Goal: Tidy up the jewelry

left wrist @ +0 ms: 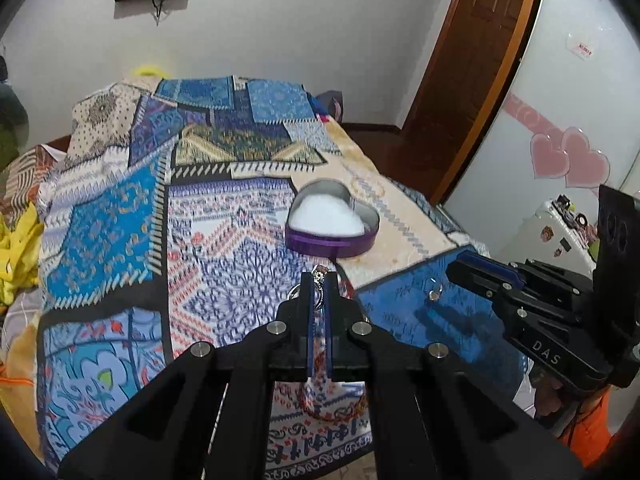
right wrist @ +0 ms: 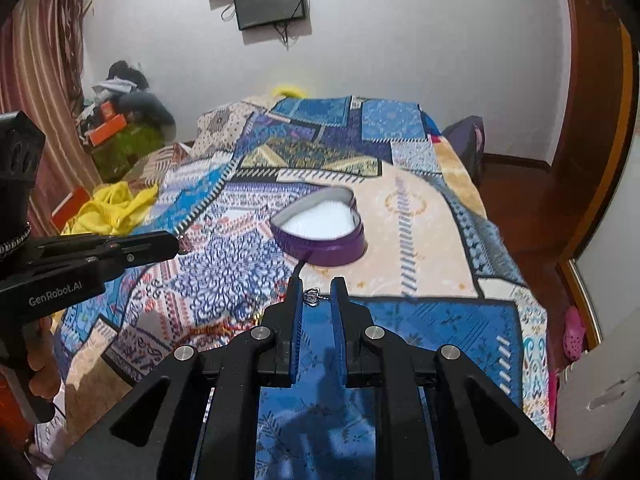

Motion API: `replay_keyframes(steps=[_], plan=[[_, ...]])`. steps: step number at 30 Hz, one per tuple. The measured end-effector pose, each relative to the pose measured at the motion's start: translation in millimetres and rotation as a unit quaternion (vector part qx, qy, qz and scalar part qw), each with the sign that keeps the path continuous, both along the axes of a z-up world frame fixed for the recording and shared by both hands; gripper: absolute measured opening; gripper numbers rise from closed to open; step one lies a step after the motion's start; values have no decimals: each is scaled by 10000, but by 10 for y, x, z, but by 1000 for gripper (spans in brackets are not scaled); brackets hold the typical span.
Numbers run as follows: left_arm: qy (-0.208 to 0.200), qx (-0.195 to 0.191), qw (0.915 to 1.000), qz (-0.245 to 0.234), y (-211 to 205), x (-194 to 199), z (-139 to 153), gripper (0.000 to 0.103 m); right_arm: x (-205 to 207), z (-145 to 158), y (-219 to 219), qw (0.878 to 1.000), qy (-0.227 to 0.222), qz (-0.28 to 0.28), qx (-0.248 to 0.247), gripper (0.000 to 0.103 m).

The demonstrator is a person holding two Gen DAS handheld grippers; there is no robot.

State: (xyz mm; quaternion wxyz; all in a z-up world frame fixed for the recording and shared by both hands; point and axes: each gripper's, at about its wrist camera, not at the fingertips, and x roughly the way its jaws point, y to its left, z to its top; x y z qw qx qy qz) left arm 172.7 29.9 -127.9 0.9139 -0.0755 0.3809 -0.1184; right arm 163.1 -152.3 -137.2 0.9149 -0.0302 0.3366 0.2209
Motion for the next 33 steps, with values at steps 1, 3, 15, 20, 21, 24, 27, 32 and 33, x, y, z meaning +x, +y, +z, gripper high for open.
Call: replay_keyframes(steps=[1, 3, 15, 20, 21, 24, 27, 32, 33], plan=[[-37, 7, 10000, 9, 0, 11, 26, 2, 14, 19, 0, 10000, -30, 1, 16, 13], [-111, 13, 9999, 17, -1, 33, 77, 2, 32, 39, -2, 10000, -43, 20, 54, 13], [-100, -97, 9999, -2, -3, 208, 58, 2, 263, -193, 177, 9990, 292, 350, 29, 13], [25, -108, 9999, 12, 21, 281, -44, 2, 411, -471, 126, 9974, 649, 183, -243, 13], [52, -101, 9999, 10, 24, 298, -66, 2, 430, -493, 100, 9972, 685, 152, -249, 13], [103, -82, 9999, -2, 27, 357, -111, 2, 478, -470, 39, 9973, 686, 91, -263, 13], [113, -64, 9999, -34, 9, 426, -128, 2, 504, -404, 25, 9978, 585, 102, -285, 13], [64, -15, 9999, -132, -50, 554, -105, 2, 540, -225, 79, 9990, 290, 195, -267, 13], [52, -7, 9999, -154, -61, 571, -98, 2, 547, -181, 97, 9992, 209, 225, -269, 13]])
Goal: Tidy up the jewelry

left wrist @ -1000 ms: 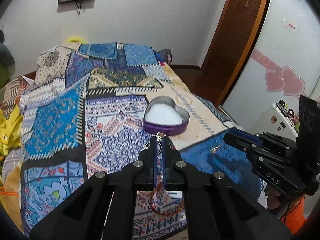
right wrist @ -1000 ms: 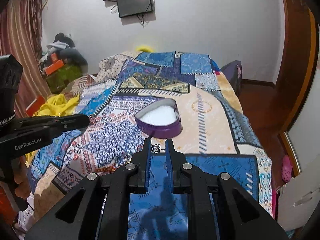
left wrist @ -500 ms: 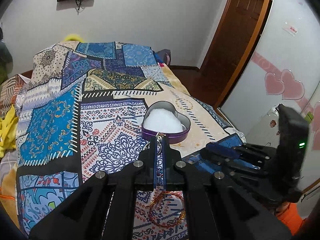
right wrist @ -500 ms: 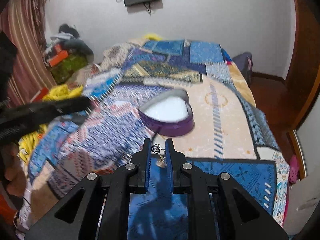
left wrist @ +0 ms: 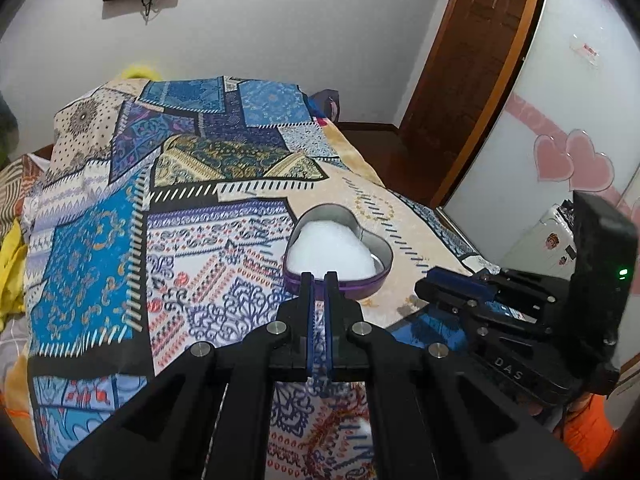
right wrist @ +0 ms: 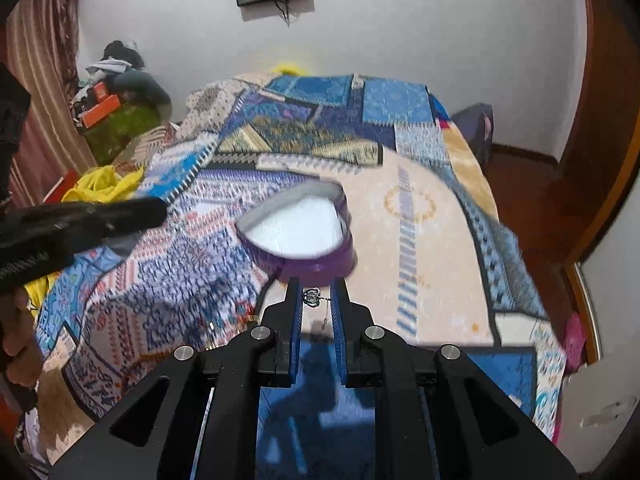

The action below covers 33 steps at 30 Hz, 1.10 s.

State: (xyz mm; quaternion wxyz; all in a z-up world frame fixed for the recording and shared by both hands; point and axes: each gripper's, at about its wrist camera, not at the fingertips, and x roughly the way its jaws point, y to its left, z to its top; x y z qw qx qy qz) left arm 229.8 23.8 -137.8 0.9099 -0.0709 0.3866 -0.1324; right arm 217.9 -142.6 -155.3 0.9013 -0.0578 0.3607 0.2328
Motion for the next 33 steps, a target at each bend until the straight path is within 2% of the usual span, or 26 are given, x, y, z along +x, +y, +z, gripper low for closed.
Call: replay_keyframes(steps=[12, 17, 20, 23, 28, 33], plan=[[-94, 140, 9998, -115, -49, 233, 75, 2, 176, 247, 150, 9987, -442, 236, 122, 13], [101, 147, 9998, 57, 121, 280, -20, 2, 248, 260, 176, 9984, -444, 287, 182, 13], [274, 286, 9991, 171, 212, 296, -123, 3, 317, 252, 162, 9987, -385, 265, 223, 13], [598, 263, 9978, 143, 288, 316, -272, 11, 380, 246, 143, 9988, -306, 253, 273, 13], [1077, 292, 9937, 73, 288, 348, -533, 36, 436, 247, 136, 9991, -247, 243, 258, 13], [1542, 93, 9880, 47, 254, 427, -754, 41, 446, 224, 150, 9993, -204, 255, 203, 13]])
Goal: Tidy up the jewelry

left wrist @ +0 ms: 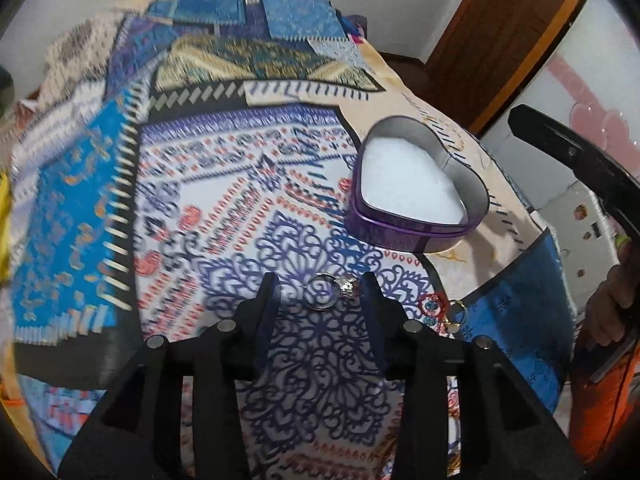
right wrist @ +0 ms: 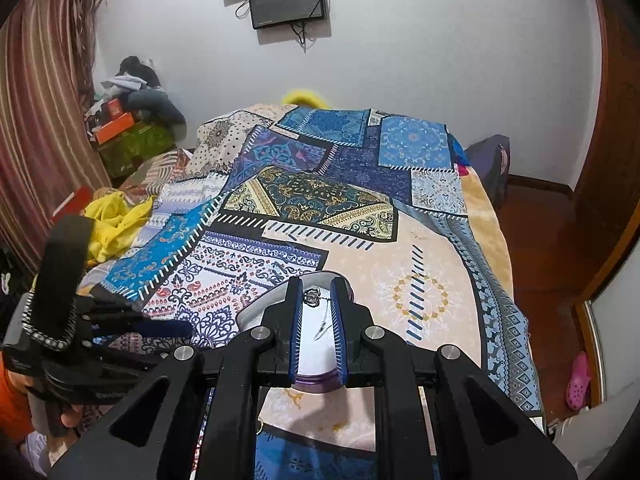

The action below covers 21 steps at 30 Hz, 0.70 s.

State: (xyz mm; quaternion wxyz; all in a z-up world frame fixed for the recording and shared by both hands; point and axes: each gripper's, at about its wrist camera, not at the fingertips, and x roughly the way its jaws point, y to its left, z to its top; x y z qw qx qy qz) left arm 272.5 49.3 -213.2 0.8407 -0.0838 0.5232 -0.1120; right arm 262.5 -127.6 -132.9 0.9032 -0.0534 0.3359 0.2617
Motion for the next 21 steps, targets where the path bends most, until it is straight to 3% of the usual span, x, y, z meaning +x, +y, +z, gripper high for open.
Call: replay_keyframes(steps=[8, 11, 13, 21], plan=[[-212, 332, 9992, -80, -134, -25, -53, 41, 32, -24, 39, 9999, 59, 73, -60, 13], [-263, 391, 9988, -91, -146, -33, -54, 30, 41, -10, 60, 9999, 53, 92, -57, 13], [-261, 361, 9989, -123, -121, -40, -39, 30, 46, 5, 68, 9999, 44, 105, -56, 13], [-659, 233, 9975, -30, -23, -48, 281, 30, 85, -4, 69, 9998, 140, 143, 18, 13]])
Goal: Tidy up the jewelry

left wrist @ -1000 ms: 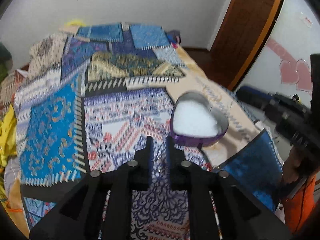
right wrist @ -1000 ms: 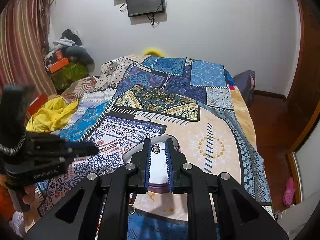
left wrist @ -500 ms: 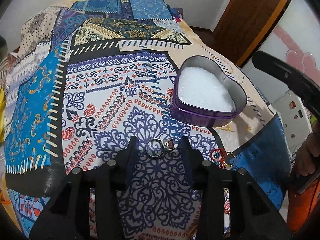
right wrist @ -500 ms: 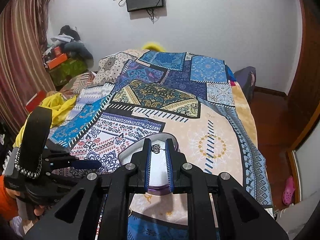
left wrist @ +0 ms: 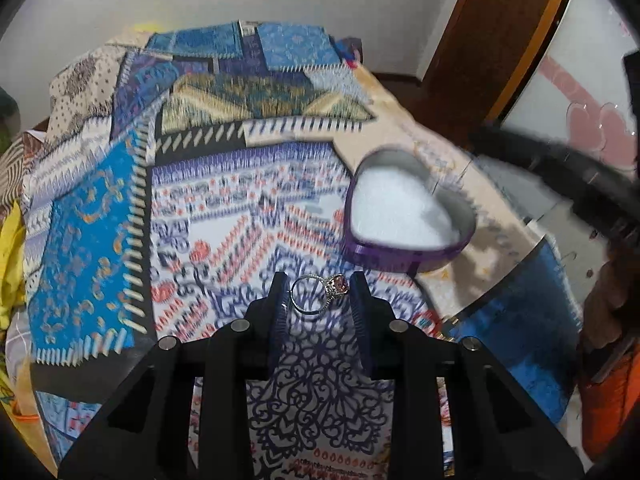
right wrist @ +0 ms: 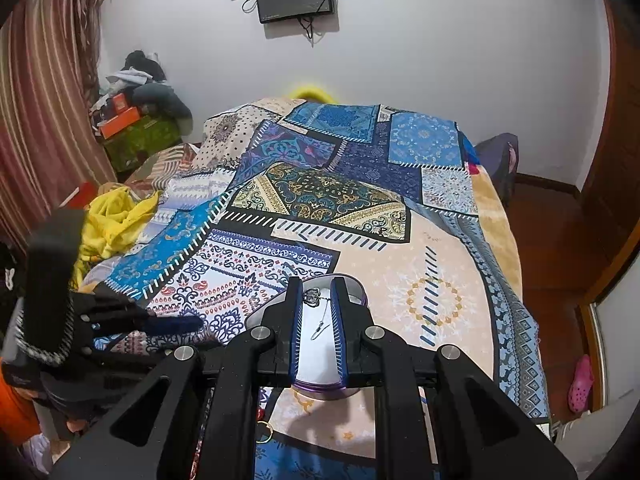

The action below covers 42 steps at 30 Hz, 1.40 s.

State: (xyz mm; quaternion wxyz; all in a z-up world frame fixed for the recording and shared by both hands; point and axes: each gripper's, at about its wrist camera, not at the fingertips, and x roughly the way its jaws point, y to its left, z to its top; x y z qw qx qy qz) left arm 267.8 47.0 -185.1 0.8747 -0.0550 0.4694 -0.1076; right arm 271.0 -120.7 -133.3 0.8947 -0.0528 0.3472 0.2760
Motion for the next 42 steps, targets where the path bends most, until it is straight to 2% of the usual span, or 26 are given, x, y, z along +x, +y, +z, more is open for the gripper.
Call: replay_keyframes(steps=[4, 8, 16, 23, 25, 27, 35, 42], plan=[[-253, -276, 9993, -58, -18, 56, 215, 30, 44, -55, -12, 9999, 110, -55, -19, 13], [-403, -248, 9986, -240, -157, 151, 289, 30, 88, -111, -43, 9995, 292, -78, 19, 13], [-226, -340, 9981, -463, -308, 320, 168, 30, 82, -165, -52, 9991, 426, 58, -25, 13], [-204, -419, 9979, -439, -303, 348, 169, 30, 66, -132, -54, 9985, 514, 181, 16, 15], [-236, -379, 9982, -411, -281, 325, 211, 30, 42, -104, -62, 9989, 445, 126, -15, 21], [-293, -314, 9984, -362, -258, 285, 254, 30, 23, -74, -84, 9992, 400, 70, -12, 23], [-525, -123, 9985, -108, -113, 47, 480, 30, -163, 96, -144, 9998, 151, -116, -67, 23], [-705, 91, 9975, -45, -105, -319, 669, 31, -461, 231, -134, 9996, -95, -219, -134, 23]])
